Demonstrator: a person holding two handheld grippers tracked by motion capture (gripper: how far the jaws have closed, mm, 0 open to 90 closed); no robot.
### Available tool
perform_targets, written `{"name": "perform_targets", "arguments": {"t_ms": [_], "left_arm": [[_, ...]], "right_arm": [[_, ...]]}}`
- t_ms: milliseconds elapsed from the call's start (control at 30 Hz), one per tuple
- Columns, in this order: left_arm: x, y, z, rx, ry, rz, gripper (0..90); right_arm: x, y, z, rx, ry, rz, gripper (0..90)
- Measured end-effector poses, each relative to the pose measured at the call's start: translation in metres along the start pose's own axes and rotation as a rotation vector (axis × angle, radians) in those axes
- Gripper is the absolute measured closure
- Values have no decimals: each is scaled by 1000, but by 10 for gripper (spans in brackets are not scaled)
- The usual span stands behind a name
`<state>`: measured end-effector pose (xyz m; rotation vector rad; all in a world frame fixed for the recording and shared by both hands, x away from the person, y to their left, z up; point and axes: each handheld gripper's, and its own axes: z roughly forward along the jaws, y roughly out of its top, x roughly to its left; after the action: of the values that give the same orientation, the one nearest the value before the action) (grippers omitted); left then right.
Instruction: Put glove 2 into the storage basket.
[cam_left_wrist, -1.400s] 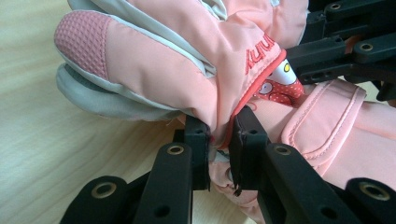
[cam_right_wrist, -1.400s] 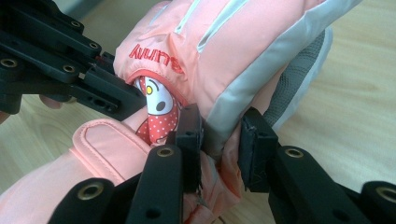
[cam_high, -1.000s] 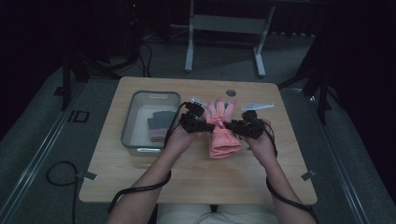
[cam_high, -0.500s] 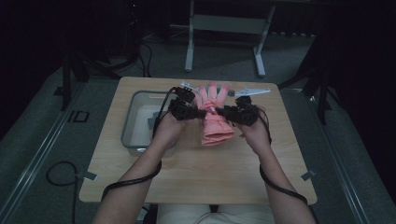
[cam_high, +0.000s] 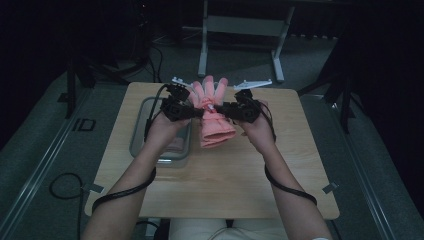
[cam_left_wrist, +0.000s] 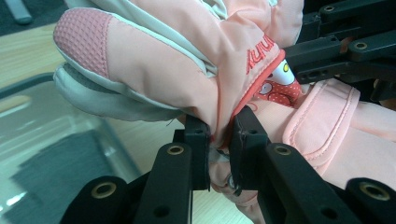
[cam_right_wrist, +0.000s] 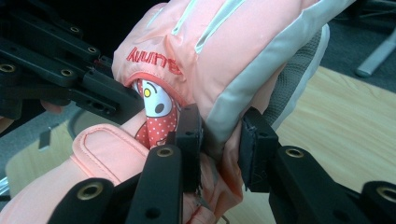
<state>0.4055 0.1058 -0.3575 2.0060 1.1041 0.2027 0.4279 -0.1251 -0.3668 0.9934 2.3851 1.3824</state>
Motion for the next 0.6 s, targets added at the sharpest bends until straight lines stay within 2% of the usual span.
{"name": "perform_targets", "arguments": {"t_ms": [333,600], "left_arm": [[30,-13,-29,5,53,-34,783],[50,-26,-46,-2,99,-63,783]], "right_arm": [[21,21,35,11,65,-7,720],[38,32,63,23,95,-24,720]]}}
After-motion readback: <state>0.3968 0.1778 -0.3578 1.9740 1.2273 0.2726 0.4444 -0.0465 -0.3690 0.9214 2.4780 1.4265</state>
